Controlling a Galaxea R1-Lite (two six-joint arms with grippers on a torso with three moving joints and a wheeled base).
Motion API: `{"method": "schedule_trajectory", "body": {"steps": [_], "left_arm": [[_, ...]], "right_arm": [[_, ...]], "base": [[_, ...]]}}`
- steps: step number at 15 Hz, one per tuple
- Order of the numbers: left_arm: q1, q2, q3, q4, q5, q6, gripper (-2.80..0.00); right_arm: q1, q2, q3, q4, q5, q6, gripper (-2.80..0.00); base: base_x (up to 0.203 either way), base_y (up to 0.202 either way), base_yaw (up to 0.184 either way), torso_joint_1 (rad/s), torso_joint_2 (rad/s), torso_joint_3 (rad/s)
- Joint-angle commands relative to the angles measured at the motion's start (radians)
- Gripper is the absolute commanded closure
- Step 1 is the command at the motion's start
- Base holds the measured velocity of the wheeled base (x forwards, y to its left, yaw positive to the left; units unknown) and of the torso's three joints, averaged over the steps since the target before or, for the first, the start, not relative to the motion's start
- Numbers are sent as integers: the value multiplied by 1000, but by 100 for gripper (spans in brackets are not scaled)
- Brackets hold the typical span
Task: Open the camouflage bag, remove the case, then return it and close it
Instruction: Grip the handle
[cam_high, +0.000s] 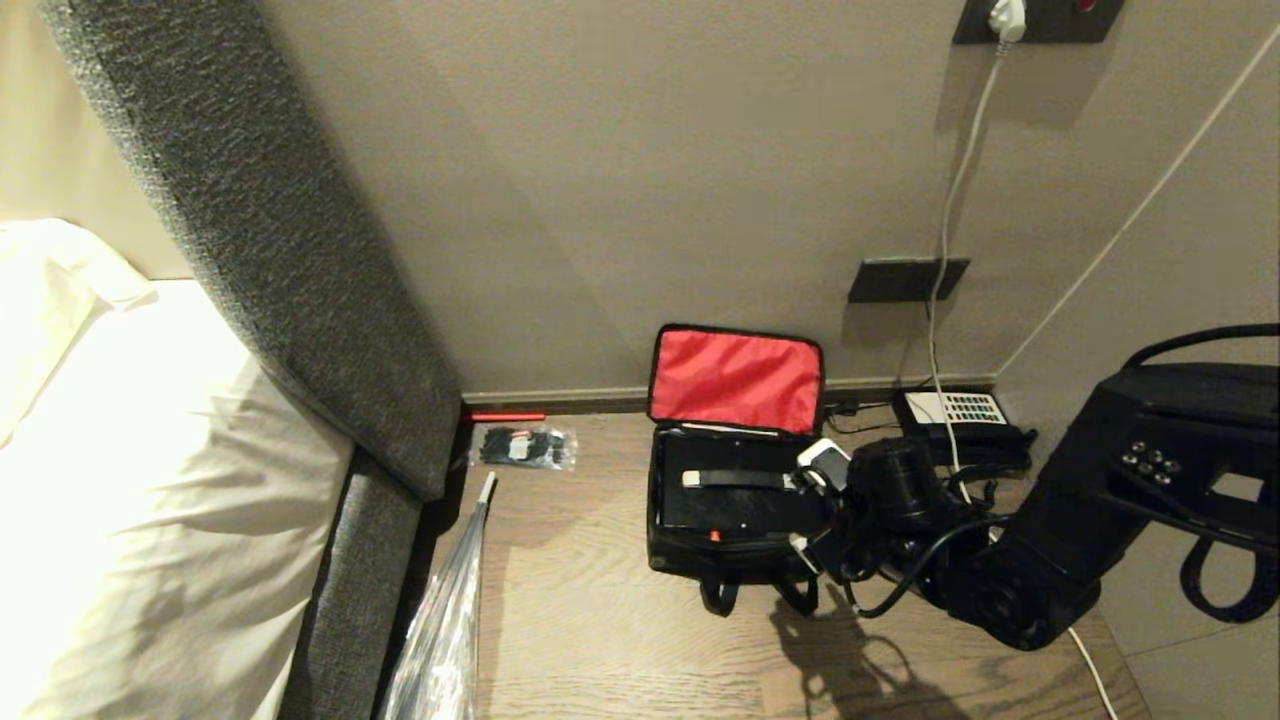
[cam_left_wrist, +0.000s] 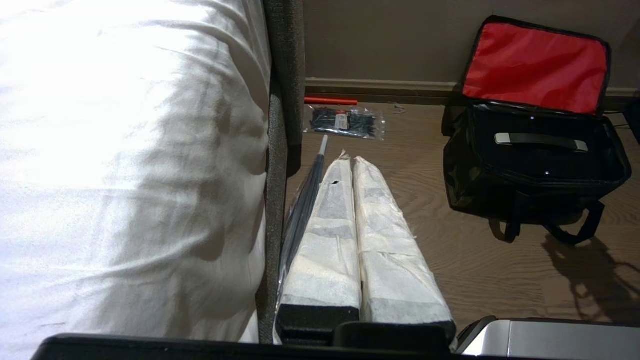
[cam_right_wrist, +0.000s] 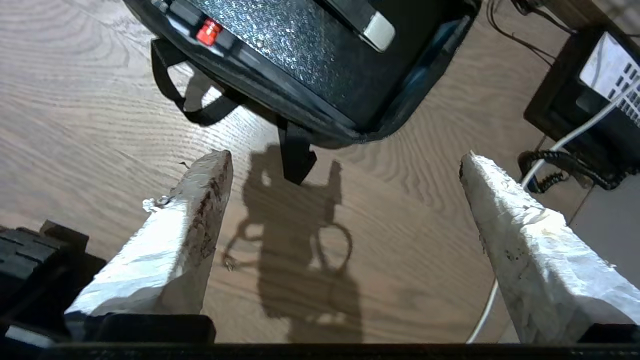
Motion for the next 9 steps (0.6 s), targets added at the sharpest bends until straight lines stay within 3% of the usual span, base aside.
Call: {"method": "schedule_trajectory", "body": {"steps": [1, 9], "left_arm": [[0, -2, 0, 0, 0, 0, 0], [0, -2, 0, 0, 0, 0, 0]], "right_arm": [[0, -28, 12, -21, -1, -1, -280], [-17, -36, 11, -25, -7, -2, -280]], "base": [[0, 0, 0, 0, 0, 0], [0, 0, 0, 0, 0, 0]]}}
